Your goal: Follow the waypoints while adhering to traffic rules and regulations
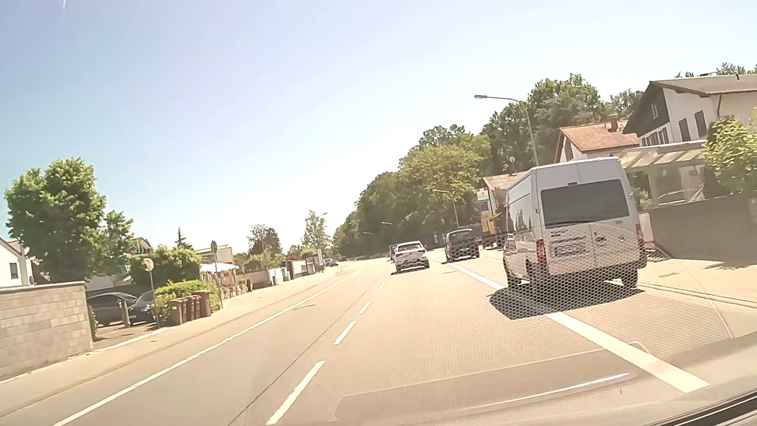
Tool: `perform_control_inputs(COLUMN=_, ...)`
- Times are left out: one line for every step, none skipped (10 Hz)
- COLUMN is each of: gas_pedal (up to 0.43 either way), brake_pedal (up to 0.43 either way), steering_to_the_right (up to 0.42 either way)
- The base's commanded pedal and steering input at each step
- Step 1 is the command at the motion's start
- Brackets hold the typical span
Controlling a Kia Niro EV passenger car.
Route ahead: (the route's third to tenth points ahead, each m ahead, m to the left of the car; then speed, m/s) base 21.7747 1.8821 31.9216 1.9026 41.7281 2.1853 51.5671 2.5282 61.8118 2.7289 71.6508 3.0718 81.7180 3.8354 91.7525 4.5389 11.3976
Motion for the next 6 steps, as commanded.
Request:
perform_control_inputs(gas_pedal=0.059, brake_pedal=0.03, steering_to_the_right=-0.001)
perform_control_inputs(gas_pedal=0.059, brake_pedal=0.03, steering_to_the_right=-0.001)
perform_control_inputs(gas_pedal=0.059, brake_pedal=0.03, steering_to_the_right=-0.001)
perform_control_inputs(gas_pedal=0.059, brake_pedal=0.03, steering_to_the_right=-0.001)
perform_control_inputs(gas_pedal=0.059, brake_pedal=0.03, steering_to_the_right=-0.001)
perform_control_inputs(gas_pedal=0.059, brake_pedal=0.03, steering_to_the_right=-0.001)
